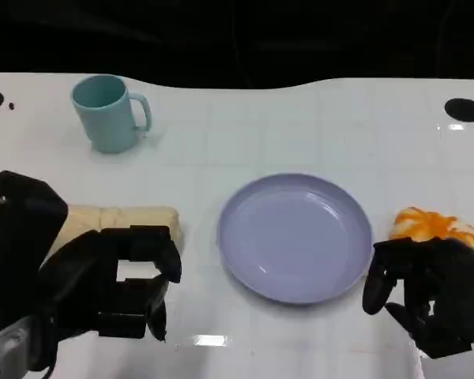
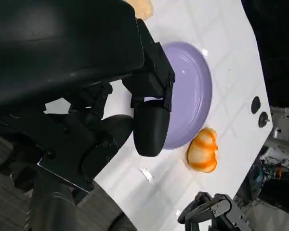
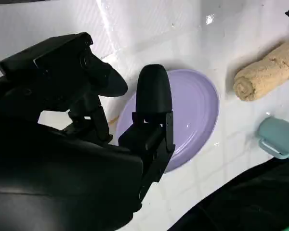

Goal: Grasp the towel on the left side of the plate with the left hand and place it into the plate.

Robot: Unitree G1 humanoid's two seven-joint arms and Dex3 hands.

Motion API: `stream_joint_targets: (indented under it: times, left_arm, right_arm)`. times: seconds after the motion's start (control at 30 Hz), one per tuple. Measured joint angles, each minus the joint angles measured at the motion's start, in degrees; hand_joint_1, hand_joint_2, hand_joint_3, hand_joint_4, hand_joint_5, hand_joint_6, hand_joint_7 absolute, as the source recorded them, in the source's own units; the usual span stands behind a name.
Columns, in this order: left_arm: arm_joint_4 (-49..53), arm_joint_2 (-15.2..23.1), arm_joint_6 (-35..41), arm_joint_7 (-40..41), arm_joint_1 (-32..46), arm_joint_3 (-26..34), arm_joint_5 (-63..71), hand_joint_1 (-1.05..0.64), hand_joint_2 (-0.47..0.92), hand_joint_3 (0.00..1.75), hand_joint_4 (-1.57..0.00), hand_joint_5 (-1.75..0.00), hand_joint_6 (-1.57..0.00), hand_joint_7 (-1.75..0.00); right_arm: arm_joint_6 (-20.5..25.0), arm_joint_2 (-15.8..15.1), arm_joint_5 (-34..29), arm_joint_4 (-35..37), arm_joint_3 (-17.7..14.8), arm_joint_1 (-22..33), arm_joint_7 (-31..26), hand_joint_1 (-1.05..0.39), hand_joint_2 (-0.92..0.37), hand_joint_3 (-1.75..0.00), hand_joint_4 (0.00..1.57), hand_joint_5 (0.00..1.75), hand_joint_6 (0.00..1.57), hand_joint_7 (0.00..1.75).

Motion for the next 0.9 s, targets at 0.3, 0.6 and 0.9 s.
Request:
stream_joint_targets:
  times: [0.3,0.6,0.9]
  left_arm:
    - [0.00,-0.23,0.04,0.37,0.00,0.34,-0.10,-0.08,0.53,1.29,-0.75,-1.75,-0.70,-1.57]
    - [-0.33,-2.04,-1.60,4.62,0.28,1.14,2.47,-0.13,0.53,1.07,-0.67,-1.34,-0.76,-0.84]
    - [0.29,-1.79,-16.09,6.23,2.91,-1.59,11.38,-0.17,0.91,0.26,-0.46,-0.79,-0.66,-0.16]
  right_arm:
    - [0.00,0.00,0.00,0.00,0.02,-0.04,0.00,0.00,-0.59,-1.04,0.71,1.72,0.69,1.39]
    - [0.01,0.06,0.05,0.00,0.66,-0.17,-0.01,0.01,-0.60,-1.04,0.70,1.73,0.69,1.40]
    - [0.02,0.19,-0.09,0.00,1.13,-0.65,-0.30,0.00,-0.61,-1.02,0.71,1.73,0.68,1.40]
